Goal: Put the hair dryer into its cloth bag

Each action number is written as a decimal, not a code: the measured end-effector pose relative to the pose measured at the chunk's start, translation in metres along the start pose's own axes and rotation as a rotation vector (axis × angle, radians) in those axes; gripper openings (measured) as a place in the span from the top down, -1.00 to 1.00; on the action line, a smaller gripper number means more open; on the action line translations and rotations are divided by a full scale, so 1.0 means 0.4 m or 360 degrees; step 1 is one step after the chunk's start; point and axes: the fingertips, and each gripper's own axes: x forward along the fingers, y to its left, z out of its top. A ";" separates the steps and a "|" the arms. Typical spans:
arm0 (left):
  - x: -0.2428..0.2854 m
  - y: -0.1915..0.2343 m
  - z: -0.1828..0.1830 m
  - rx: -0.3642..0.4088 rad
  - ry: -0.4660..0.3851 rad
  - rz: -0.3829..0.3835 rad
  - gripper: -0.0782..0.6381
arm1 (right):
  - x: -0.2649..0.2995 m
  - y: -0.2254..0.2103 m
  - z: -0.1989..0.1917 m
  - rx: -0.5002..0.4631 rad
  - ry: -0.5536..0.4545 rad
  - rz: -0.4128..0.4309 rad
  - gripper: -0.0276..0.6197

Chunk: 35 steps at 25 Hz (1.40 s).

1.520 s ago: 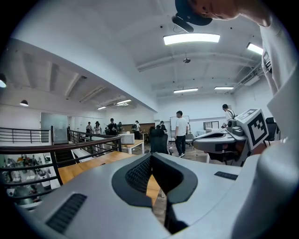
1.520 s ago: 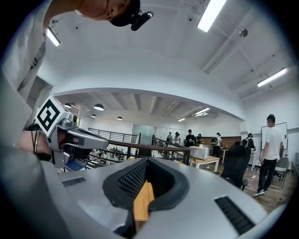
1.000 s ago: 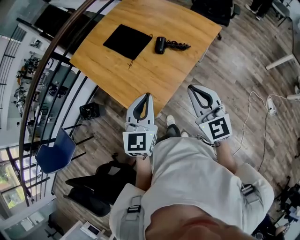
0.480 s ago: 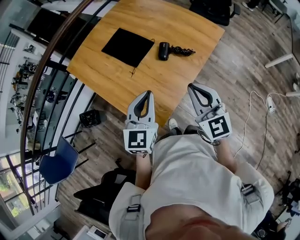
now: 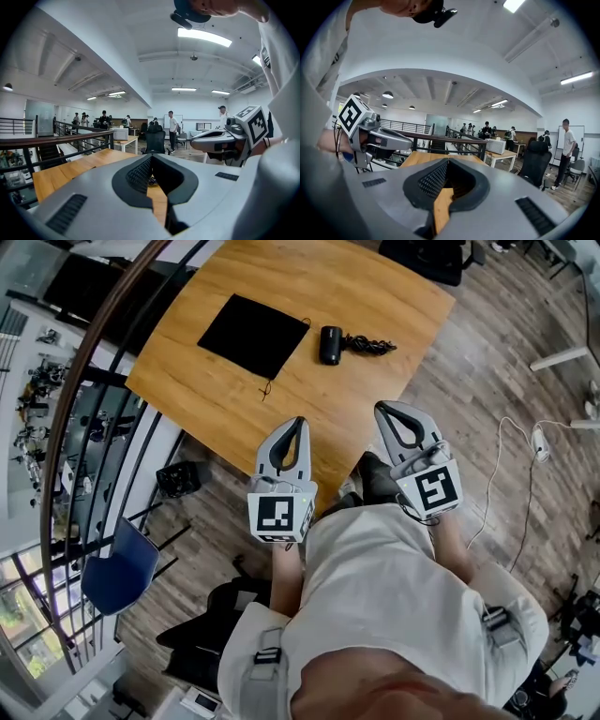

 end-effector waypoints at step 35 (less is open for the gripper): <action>0.365 0.206 -0.238 -0.0115 0.0321 0.0148 0.73 | 0.377 -0.187 -0.298 -0.0033 0.0344 0.0327 0.85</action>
